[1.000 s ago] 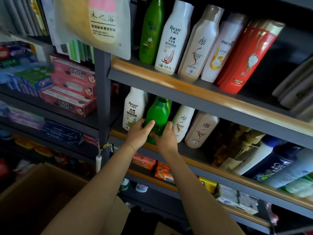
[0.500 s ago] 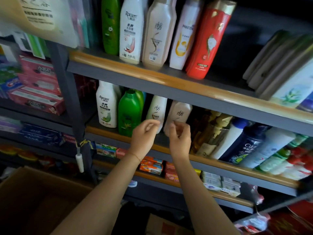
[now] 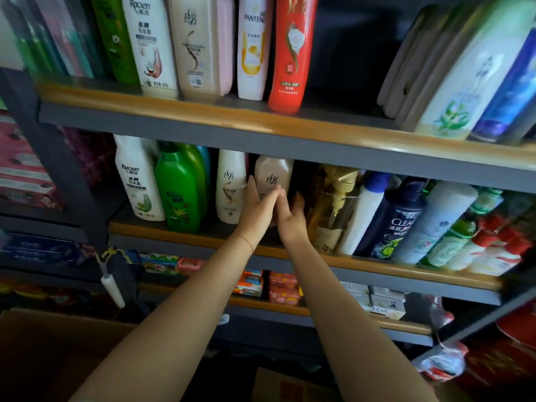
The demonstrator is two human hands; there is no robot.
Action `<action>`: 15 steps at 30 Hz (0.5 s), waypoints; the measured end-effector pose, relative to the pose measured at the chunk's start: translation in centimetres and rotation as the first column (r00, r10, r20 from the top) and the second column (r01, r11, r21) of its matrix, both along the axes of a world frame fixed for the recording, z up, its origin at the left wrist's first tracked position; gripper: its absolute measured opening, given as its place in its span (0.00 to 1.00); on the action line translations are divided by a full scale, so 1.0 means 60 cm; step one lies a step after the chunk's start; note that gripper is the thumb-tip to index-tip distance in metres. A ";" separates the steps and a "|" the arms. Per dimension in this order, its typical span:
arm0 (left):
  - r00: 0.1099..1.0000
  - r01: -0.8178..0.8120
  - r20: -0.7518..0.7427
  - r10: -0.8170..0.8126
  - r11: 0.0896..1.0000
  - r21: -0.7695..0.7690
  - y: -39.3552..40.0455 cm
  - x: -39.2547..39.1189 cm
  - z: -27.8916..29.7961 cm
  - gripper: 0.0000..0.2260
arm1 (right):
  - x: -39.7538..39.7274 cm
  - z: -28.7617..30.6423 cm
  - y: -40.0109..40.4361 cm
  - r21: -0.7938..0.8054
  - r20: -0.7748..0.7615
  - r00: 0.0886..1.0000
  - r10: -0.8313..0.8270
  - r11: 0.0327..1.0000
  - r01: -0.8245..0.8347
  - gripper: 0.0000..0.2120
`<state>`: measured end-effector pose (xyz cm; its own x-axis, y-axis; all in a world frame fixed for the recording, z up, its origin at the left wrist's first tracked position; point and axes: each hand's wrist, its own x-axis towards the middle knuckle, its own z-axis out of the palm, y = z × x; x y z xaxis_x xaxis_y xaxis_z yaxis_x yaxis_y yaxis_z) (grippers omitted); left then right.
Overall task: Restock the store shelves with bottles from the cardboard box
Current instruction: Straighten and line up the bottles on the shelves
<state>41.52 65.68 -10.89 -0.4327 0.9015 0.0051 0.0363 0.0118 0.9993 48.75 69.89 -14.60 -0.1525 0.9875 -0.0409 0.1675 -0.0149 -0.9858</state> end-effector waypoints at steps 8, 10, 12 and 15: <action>0.996 -0.085 0.033 0.085 0.996 -0.012 0.038 -0.004 -0.011 0.33 | -0.013 0.007 0.022 -0.079 -0.047 0.999 0.016 0.997 -0.019 0.40; 0.996 -0.091 0.013 0.091 0.996 -0.023 0.043 -0.006 -0.015 0.32 | -0.016 0.006 0.025 -0.086 -0.043 0.999 0.017 0.996 -0.021 0.40; 0.996 -0.091 0.018 0.091 0.996 -0.021 0.044 -0.007 -0.017 0.29 | -0.021 0.005 0.028 -0.080 -0.058 0.998 0.021 0.996 -0.025 0.39; 0.997 -0.073 0.030 0.073 0.997 -0.013 0.043 -0.009 -0.017 0.27 | -0.025 0.005 0.030 -0.061 -0.091 0.996 -0.001 0.998 -0.005 0.37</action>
<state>40.99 68.25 -11.94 -0.4972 0.8674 -0.0196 0.0041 0.0250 0.9997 47.25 71.70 -14.30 -0.1604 0.9832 -0.0871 0.0770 -0.0755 -0.9942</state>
